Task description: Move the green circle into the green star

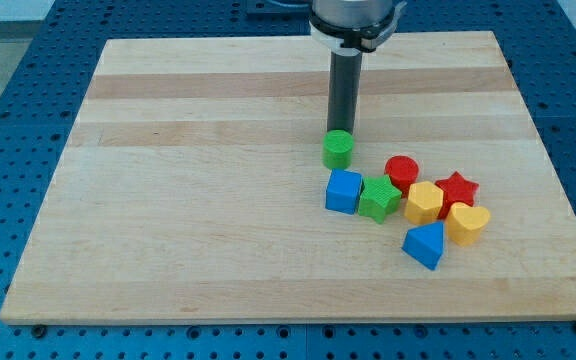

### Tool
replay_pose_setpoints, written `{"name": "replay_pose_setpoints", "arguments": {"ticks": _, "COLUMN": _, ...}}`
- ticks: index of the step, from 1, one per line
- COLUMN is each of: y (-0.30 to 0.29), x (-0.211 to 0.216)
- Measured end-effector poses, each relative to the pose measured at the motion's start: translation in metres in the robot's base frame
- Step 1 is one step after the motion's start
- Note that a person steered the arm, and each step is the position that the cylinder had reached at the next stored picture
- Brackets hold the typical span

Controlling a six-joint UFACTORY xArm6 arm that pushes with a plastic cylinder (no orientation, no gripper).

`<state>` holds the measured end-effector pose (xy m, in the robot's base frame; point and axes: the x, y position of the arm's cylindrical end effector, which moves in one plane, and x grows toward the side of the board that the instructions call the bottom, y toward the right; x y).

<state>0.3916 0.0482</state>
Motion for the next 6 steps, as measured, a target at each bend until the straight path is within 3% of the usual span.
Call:
{"name": "replay_pose_setpoints", "arguments": {"ticks": 2, "y": 0.021, "x": 0.027}}
{"name": "replay_pose_setpoints", "arguments": {"ticks": 3, "y": 0.029, "x": 0.001}}
{"name": "replay_pose_setpoints", "arguments": {"ticks": 4, "y": -0.023, "x": -0.014}}
{"name": "replay_pose_setpoints", "arguments": {"ticks": 5, "y": -0.034, "x": 0.0}}
{"name": "replay_pose_setpoints", "arguments": {"ticks": 6, "y": 0.001, "x": 0.055}}
